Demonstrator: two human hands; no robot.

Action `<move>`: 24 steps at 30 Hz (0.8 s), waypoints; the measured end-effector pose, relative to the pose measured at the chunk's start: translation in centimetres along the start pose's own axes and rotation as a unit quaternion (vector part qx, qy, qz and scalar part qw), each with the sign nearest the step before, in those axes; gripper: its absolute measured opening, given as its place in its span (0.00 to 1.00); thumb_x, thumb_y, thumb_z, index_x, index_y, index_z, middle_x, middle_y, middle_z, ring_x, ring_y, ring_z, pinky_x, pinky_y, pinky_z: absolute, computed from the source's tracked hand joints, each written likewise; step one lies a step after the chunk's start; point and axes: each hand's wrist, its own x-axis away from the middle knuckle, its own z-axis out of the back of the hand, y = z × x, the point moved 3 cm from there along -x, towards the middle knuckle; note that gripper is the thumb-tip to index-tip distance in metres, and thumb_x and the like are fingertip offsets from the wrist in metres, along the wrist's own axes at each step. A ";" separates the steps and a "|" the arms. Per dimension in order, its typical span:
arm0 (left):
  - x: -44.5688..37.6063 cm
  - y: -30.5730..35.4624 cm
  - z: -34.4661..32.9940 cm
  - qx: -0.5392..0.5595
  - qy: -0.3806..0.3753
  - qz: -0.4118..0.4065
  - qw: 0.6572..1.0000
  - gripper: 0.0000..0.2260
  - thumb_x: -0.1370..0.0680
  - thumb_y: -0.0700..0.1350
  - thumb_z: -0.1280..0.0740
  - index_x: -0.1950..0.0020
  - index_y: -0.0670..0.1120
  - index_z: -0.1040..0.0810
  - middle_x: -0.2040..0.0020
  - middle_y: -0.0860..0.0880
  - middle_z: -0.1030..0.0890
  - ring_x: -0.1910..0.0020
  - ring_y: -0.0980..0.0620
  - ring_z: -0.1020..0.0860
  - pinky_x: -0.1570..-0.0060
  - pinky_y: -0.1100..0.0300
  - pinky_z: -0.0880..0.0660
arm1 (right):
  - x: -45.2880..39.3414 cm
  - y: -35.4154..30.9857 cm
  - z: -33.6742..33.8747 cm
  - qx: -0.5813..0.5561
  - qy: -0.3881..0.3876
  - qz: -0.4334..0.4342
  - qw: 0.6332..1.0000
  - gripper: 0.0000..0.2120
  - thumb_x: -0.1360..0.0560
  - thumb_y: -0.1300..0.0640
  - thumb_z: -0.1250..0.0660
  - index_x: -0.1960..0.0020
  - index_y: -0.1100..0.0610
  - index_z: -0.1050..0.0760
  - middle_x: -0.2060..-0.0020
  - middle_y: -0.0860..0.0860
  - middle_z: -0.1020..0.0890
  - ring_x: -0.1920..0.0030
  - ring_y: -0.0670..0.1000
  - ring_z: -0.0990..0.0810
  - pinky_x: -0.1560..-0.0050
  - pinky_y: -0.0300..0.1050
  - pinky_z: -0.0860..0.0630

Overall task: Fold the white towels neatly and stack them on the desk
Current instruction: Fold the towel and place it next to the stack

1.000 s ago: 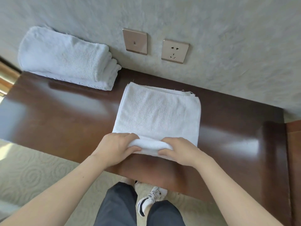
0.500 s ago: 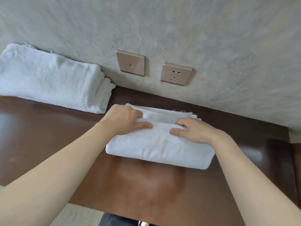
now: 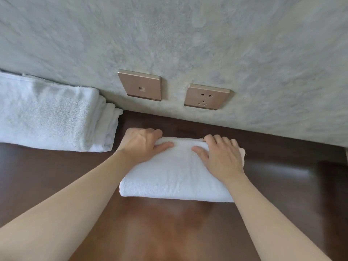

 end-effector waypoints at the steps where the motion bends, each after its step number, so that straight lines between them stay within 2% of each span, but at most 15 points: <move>1: 0.3 0.2 0.3 0.006 0.028 0.006 1.000 0.26 0.23 0.71 0.49 0.57 0.51 0.25 0.63 0.54 0.21 0.63 0.48 0.22 0.64 0.58 0.33 | 0.2 0.0 -0.2 0.019 0.017 -0.017 1.000 0.30 0.22 0.29 0.53 0.51 0.53 0.25 0.60 0.50 0.21 0.59 0.57 0.23 0.54 0.53 0.33; 3: 1.4 1.1 1.3 0.023 0.082 0.029 0.996 0.20 0.22 0.65 0.42 0.50 0.50 0.21 0.55 0.52 0.19 0.54 0.46 0.21 0.53 0.53 0.28 | 0.3 -0.1 -0.3 0.041 0.039 -0.057 0.997 0.30 0.22 0.29 0.49 0.51 0.55 0.24 0.60 0.52 0.22 0.58 0.59 0.25 0.50 0.56 0.32; 4: 2.1 1.9 1.6 0.037 0.093 0.041 0.994 0.19 0.22 0.63 0.41 0.46 0.50 0.20 0.49 0.51 0.18 0.48 0.45 0.21 0.46 0.51 0.29 | 0.4 -0.3 0.0 0.042 0.047 -0.070 0.996 0.29 0.22 0.30 0.48 0.50 0.55 0.24 0.59 0.53 0.22 0.56 0.59 0.24 0.46 0.58 0.31; 6: 3.9 4.2 1.5 0.075 0.071 0.052 0.993 0.22 0.22 0.61 0.43 0.38 0.50 0.21 0.38 0.48 0.20 0.36 0.43 0.24 0.34 0.51 0.37 | 0.8 -1.0 0.3 0.024 0.058 -0.069 0.996 0.25 0.20 0.36 0.47 0.46 0.55 0.23 0.54 0.54 0.21 0.46 0.61 0.24 0.36 0.62 0.34; 8: 5.5 6.8 0.6 0.081 0.026 0.050 0.995 0.27 0.20 0.61 0.46 0.29 0.48 0.25 0.27 0.45 0.27 0.26 0.43 0.31 0.27 0.51 0.45 | 1.7 -2.2 0.6 -0.027 0.074 -0.049 0.996 0.21 0.18 0.43 0.49 0.41 0.55 0.24 0.46 0.54 0.20 0.37 0.61 0.26 0.30 0.63 0.38; 11: 6.2 8.5 -0.9 0.045 -0.008 0.062 0.997 0.30 0.18 0.60 0.51 0.22 0.45 0.34 0.21 0.42 0.37 0.21 0.42 0.40 0.25 0.47 0.48 | 3.8 -4.4 0.5 -0.095 0.067 -0.018 0.993 0.23 0.17 0.46 0.51 0.33 0.55 0.25 0.34 0.53 0.22 0.28 0.58 0.30 0.25 0.60 0.42; 14: 6.0 8.9 -1.7 0.015 -0.013 0.059 0.998 0.29 0.17 0.58 0.53 0.20 0.44 0.38 0.20 0.42 0.39 0.20 0.42 0.42 0.25 0.46 0.48 | 5.3 -5.3 -0.9 -0.099 0.027 0.010 0.995 0.29 0.17 0.41 0.54 0.22 0.53 0.34 0.22 0.54 0.35 0.20 0.56 0.41 0.22 0.60 0.48; 17: 6.0 8.6 -2.2 0.016 -0.021 0.046 0.999 0.29 0.17 0.59 0.54 0.19 0.46 0.43 0.19 0.44 0.44 0.19 0.44 0.47 0.23 0.47 0.53 | 5.1 -4.5 -2.0 -0.083 0.004 0.027 0.996 0.32 0.17 0.37 0.60 0.19 0.50 0.42 0.19 0.52 0.42 0.19 0.54 0.47 0.21 0.59 0.54; 20: 6.2 8.0 -1.9 0.022 -0.022 0.054 0.998 0.29 0.17 0.61 0.54 0.18 0.51 0.45 0.18 0.47 0.46 0.19 0.45 0.49 0.22 0.49 0.55 | 5.1 -3.0 -2.2 -0.074 -0.003 0.031 0.997 0.30 0.17 0.37 0.59 0.18 0.46 0.46 0.19 0.51 0.45 0.19 0.53 0.49 0.21 0.57 0.55; 22: 7.0 7.5 -1.7 0.011 -0.020 0.077 0.997 0.28 0.17 0.62 0.54 0.18 0.55 0.47 0.18 0.47 0.46 0.19 0.45 0.49 0.22 0.48 0.55 | 5.6 -0.8 -2.3 -0.060 -0.004 0.008 0.998 0.30 0.18 0.37 0.59 0.18 0.45 0.49 0.19 0.51 0.47 0.19 0.53 0.51 0.20 0.56 0.56; 24: 7.8 6.8 -1.5 -0.018 -0.030 0.086 0.996 0.29 0.18 0.64 0.56 0.18 0.58 0.51 0.18 0.49 0.48 0.19 0.46 0.50 0.22 0.45 0.54 | 6.1 2.0 -2.3 -0.057 -0.023 -0.039 0.997 0.30 0.19 0.36 0.63 0.18 0.43 0.55 0.18 0.49 0.52 0.18 0.53 0.55 0.20 0.57 0.57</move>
